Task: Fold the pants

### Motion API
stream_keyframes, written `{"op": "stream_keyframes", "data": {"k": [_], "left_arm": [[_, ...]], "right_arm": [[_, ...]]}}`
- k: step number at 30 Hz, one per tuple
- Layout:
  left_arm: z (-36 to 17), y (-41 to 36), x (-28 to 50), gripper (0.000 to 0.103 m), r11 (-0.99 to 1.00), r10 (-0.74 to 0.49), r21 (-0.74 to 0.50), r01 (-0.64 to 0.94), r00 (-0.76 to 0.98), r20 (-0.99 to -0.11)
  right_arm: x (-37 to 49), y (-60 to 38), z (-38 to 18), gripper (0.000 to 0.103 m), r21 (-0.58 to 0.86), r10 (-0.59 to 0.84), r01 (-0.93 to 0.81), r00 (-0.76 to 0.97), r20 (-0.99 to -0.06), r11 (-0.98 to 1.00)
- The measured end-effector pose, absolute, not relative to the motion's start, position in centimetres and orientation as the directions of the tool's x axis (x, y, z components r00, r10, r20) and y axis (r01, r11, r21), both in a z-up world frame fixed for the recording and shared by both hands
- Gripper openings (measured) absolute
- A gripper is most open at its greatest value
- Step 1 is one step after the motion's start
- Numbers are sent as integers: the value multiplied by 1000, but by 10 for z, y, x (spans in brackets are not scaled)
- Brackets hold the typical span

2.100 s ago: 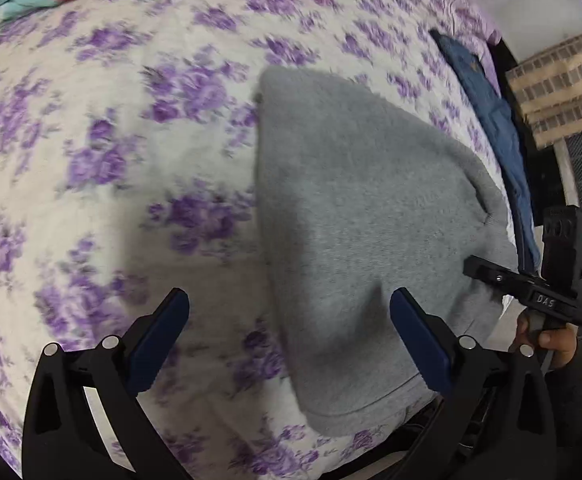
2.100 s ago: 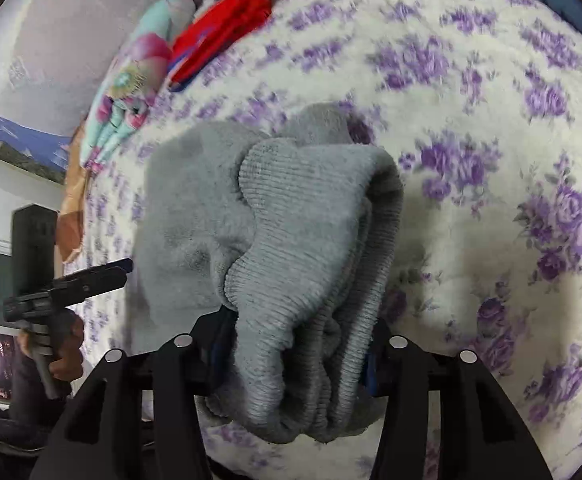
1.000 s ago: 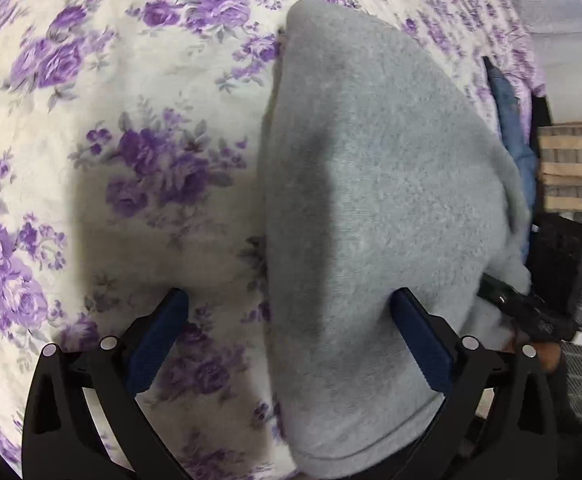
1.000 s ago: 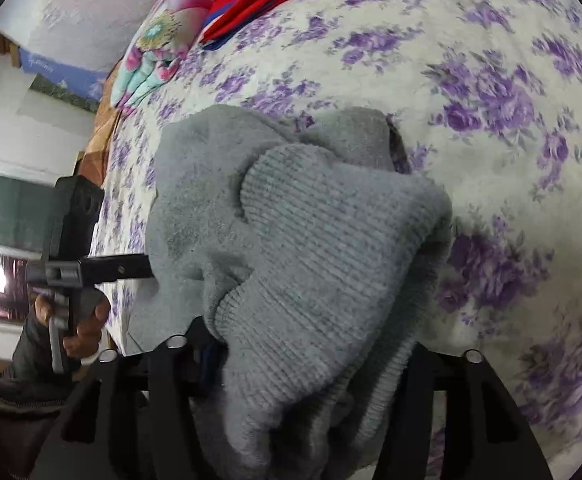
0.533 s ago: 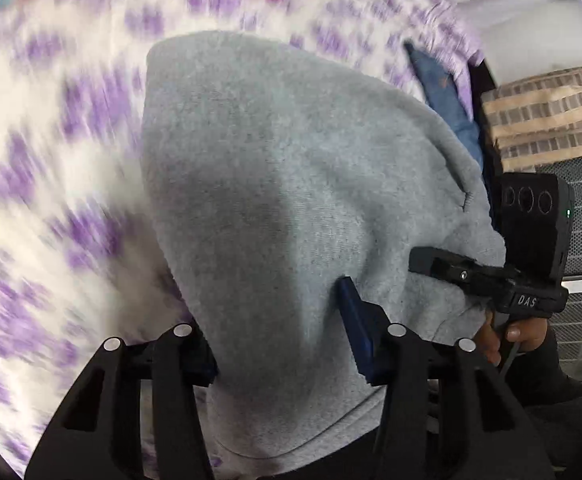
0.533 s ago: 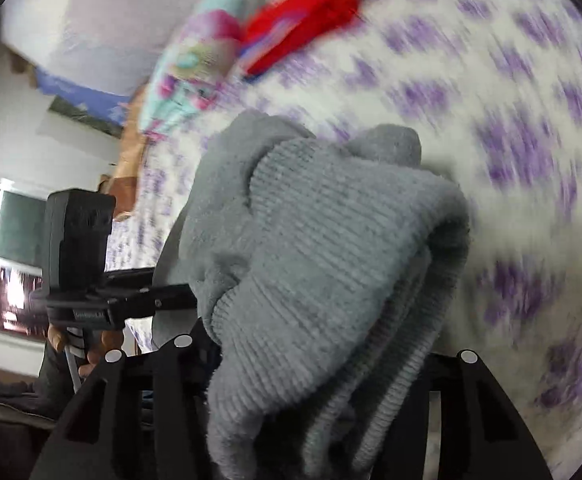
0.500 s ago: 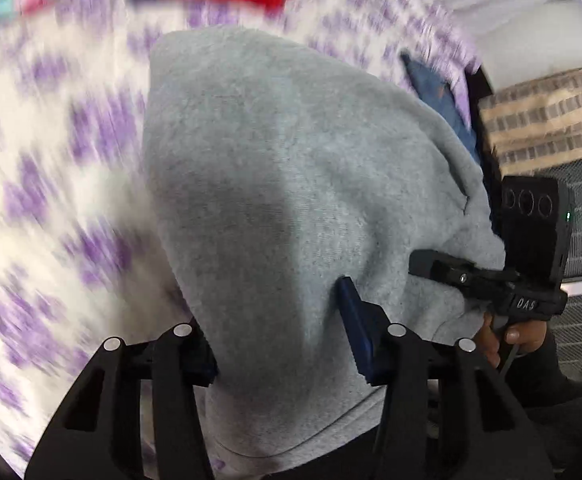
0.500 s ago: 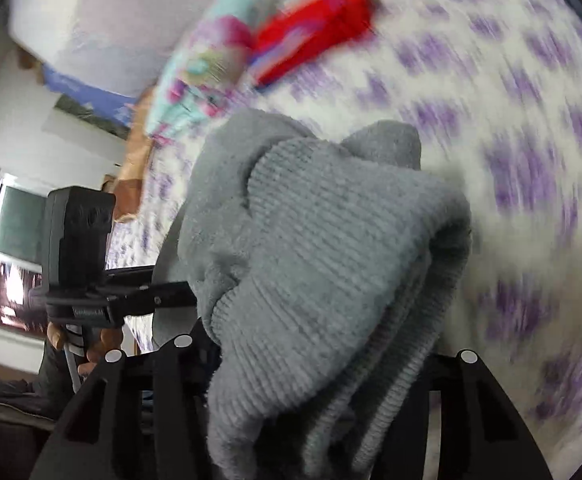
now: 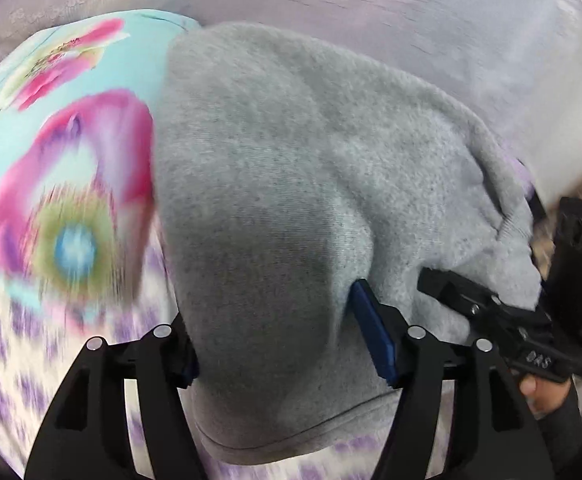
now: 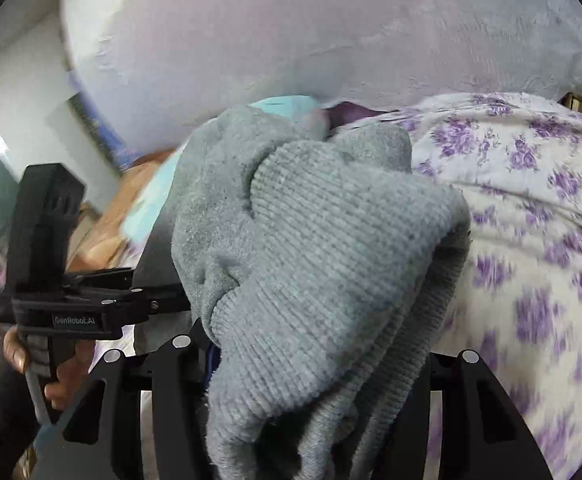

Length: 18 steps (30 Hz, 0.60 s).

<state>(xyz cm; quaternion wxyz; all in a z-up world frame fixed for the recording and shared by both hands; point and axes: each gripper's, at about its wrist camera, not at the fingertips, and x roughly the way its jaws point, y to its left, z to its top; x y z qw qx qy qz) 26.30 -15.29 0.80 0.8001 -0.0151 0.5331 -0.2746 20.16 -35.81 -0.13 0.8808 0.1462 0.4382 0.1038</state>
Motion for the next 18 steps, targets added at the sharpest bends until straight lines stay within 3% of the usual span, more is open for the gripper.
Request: {"op": "stream_keyframes", "data": {"k": [2,3,4,5,6,8,14,18], "left_arm": [[-18,-161,286,66,889,-387,-272,369,286,-877],[-41,-166,301,67,918,-317,-218,332,284,-905],[-60,-170,308,81,937,-254,-162,309,287,-924],[-70,-171,311,95,948,-216,-122,294,310,-926],[-77,-169,312,99,955,-198,-97,279,358,-913],[-80,-174,311,99,955,-230,-132,265,383,-895],[-76,-161,300,99,960,-220,-127,249,394,-892],[-55,-163,287,98,971,-146,-45,233,436,-888]], "right_arm": [[232,-353,-29,60,278,242,-23,565,-789,960],[246,-351,-51,70,219,183,5,531,-828,976],[255,-350,-69,85,166,123,43,496,-859,985],[261,-354,-81,92,129,62,104,490,-869,986],[261,-364,-89,100,181,68,172,516,-854,968],[261,-370,-95,100,228,98,195,517,-850,954],[245,-362,-65,100,128,18,178,517,-856,976],[196,-358,-31,100,61,-63,196,568,-820,979]]}}
